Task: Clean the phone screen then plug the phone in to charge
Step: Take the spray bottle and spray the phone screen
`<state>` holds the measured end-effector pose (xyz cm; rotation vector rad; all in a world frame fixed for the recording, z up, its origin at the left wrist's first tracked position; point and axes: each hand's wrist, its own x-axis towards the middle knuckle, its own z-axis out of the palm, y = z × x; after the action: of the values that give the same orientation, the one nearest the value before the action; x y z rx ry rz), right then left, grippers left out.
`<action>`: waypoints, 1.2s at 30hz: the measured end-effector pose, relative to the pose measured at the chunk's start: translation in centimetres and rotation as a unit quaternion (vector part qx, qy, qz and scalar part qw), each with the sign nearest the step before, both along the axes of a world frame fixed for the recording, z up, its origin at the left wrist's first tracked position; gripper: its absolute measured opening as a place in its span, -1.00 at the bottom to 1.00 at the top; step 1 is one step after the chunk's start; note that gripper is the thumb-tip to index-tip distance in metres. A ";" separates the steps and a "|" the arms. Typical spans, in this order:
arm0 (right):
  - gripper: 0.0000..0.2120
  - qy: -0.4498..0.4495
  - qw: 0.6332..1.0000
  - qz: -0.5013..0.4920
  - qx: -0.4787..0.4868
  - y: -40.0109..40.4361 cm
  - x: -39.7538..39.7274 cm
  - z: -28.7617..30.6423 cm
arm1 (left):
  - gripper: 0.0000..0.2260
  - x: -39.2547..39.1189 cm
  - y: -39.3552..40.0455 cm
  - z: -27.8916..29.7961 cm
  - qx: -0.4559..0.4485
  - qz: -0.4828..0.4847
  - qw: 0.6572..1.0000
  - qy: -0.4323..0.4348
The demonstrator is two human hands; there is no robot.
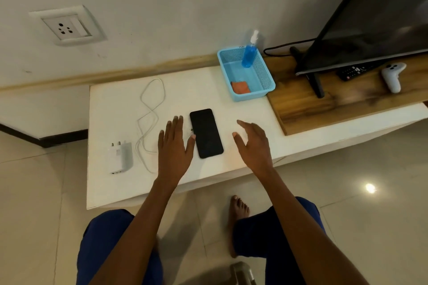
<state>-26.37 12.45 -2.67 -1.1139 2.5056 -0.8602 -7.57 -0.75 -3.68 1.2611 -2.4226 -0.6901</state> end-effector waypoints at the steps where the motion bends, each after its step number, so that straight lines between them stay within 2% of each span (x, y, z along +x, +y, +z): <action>1: -0.57 0.021 1.000 -0.011 -0.016 -0.5 -0.4 0.4 | -0.44 -0.7 -0.5 0.2 -0.002 -0.005 1.000 -0.003; 4: -0.56 0.086 0.993 -0.034 -0.078 -2.9 -2.3 1.6 | -0.38 -2.4 -2.0 0.2 0.014 -0.027 0.999 -0.021; 7: -0.52 0.097 0.984 -0.047 -0.139 -6.4 -4.9 3.1 | -0.35 -3.1 -3.4 -0.1 0.029 -0.033 0.999 -0.015; 13: -0.49 0.050 0.990 -0.123 -0.048 -13.8 -12.6 4.9 | -0.38 -4.6 -5.1 -0.5 0.007 -0.035 0.999 0.002; 17: -0.46 -0.008 0.985 -0.170 -0.036 -16.6 -16.8 4.3 | -0.36 -5.3 -5.7 -0.5 0.017 -0.024 0.999 0.015; 23: -0.50 0.063 0.987 -0.143 -0.023 -19.8 -19.0 3.4 | -0.37 -5.2 -6.1 -0.4 0.006 -0.027 0.999 0.033; 29: -0.51 0.098 0.982 -0.162 -0.020 -20.9 -19.5 3.0 | -0.39 -4.2 -6.8 -0.5 0.004 -0.010 0.999 0.047; 31: -0.52 0.075 0.983 -0.156 -0.057 -20.6 -19.2 3.0 | -0.42 -3.7 -7.1 -0.5 0.005 -0.002 0.999 0.051; 33: -0.55 -0.005 0.980 -0.143 -0.136 -20.1 -18.1 3.8 | -0.45 -3.3 -7.2 -0.3 0.014 0.010 0.998 0.058; 36: -0.60 -0.125 0.953 -0.105 -0.256 -18.6 -15.4 5.6 | -0.52 -3.0 -7.4 0.2 0.028 0.015 0.995 0.099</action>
<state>-41.77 -6.15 2.93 -0.8026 2.2719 -1.6670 -10.53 -8.17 -3.53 1.1864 -2.2353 -0.8392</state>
